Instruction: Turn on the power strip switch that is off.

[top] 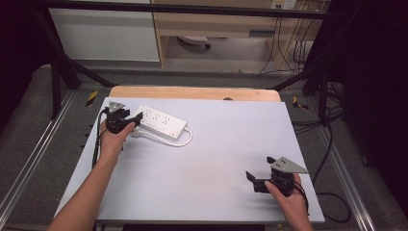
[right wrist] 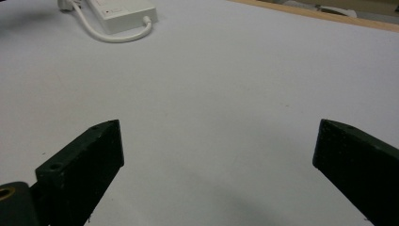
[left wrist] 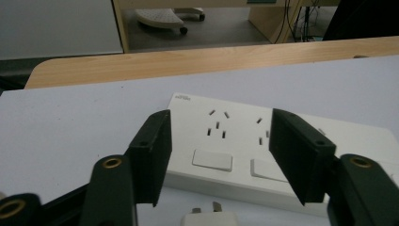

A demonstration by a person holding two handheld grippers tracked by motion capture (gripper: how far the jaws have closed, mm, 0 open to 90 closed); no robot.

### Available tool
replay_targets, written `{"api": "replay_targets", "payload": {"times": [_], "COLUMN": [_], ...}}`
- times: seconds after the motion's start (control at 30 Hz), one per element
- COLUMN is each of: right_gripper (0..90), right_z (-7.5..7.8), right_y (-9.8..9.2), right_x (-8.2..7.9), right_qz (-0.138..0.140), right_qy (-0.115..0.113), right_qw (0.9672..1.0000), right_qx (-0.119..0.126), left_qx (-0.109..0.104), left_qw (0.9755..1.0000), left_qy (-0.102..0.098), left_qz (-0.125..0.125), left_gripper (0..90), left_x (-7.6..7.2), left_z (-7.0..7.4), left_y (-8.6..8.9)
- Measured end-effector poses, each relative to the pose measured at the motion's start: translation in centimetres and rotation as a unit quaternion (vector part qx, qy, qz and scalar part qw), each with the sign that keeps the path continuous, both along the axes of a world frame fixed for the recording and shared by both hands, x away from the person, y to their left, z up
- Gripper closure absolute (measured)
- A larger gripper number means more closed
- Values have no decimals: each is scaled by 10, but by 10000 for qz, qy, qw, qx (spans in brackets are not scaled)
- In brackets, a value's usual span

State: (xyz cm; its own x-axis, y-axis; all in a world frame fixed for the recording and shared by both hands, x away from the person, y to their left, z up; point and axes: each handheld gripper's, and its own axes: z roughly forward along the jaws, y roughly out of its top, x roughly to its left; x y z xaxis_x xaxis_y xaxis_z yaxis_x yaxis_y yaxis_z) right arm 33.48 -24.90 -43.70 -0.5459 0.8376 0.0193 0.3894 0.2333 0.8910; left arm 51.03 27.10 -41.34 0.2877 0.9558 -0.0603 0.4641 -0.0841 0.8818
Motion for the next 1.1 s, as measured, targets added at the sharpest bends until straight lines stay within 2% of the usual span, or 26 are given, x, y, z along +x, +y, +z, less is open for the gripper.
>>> {"api": "replay_targets", "payload": {"times": [0.3,0.57,0.97,1.1], "right_gripper": [27,27,27,27], "right_z": [0,0,0,0], "right_y": [0,1,1,1], "right_x": [0,0,0,0], "right_qz": [10,29,29,28], "right_qy": [-2,5,6,6], "right_qw": [10000,10000,10000,10000], "right_qx": [-2,-11,-5,-3], "left_qx": [-2,44,25,58], "left_qw": [9999,9999,9995,9993], "left_qy": [100,133,263,322], "left_qz": [17,-53,-151,-172], "left_gripper": [569,608,742,757], "left_x": [5,6,9,10], "left_z": [-7,-9,-14,-17], "left_y": [0,-2,-3,-2]}}
